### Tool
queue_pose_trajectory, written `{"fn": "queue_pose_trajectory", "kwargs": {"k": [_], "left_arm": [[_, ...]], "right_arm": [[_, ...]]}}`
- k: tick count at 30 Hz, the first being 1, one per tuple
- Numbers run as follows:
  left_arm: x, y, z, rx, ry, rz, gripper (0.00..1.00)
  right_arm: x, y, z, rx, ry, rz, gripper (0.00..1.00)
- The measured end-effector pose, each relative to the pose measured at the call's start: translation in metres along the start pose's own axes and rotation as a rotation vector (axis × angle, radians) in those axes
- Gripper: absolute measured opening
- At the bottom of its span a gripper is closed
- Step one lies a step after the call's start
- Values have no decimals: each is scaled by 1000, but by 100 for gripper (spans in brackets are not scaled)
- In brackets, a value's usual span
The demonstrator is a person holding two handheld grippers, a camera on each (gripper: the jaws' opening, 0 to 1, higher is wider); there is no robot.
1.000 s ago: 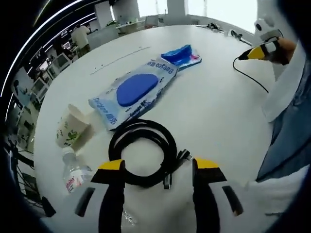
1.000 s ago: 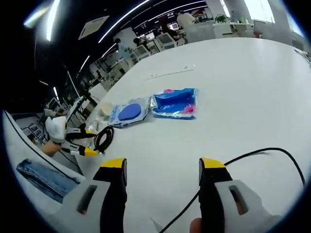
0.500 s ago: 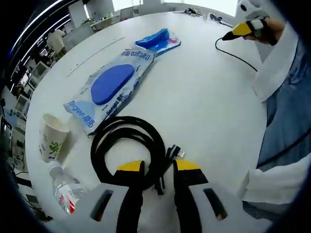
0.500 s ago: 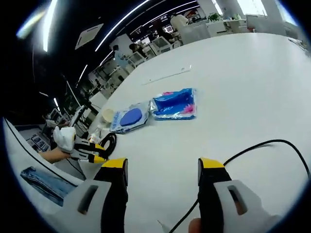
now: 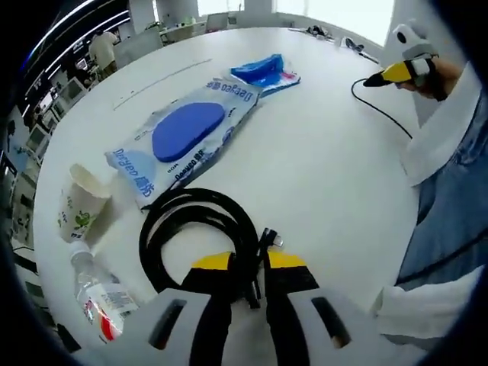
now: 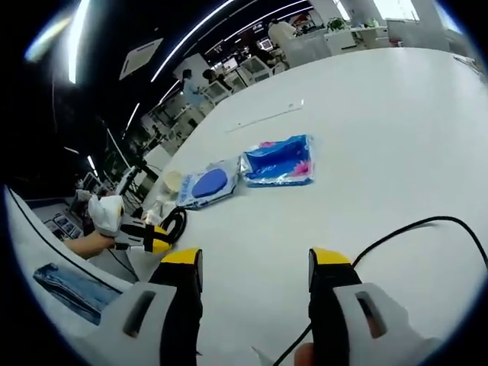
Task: Arrange the tabletop items into an orderly group along one side of the table until the central work area is clear of visible clutter.
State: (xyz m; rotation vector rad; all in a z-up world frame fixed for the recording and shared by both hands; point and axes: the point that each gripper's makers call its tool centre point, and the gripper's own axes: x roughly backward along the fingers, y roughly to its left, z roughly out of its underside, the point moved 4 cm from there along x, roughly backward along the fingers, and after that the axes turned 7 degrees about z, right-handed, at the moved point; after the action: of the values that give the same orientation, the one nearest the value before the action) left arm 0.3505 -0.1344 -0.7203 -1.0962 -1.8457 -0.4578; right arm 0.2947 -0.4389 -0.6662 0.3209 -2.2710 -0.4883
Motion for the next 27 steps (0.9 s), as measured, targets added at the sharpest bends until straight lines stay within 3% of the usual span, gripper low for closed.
{"fn": "queue_pose_trajectory", "kwargs": {"k": [8,13,15,27], "left_arm": [[27,5,-35,124,-163,-10,10],[46,-1,-59,241,-296,40,9],[54,-5,-68,276,-340,87,9],[68,-62,-129,214,-458,325,10]], "right_arm": [[2,-3,4,-5,5,8,54],[0,1,5,-1,10,-1,54],[-1,3,5,5,10,-6,54],[0,7,1,3,-31,-35,56]]}}
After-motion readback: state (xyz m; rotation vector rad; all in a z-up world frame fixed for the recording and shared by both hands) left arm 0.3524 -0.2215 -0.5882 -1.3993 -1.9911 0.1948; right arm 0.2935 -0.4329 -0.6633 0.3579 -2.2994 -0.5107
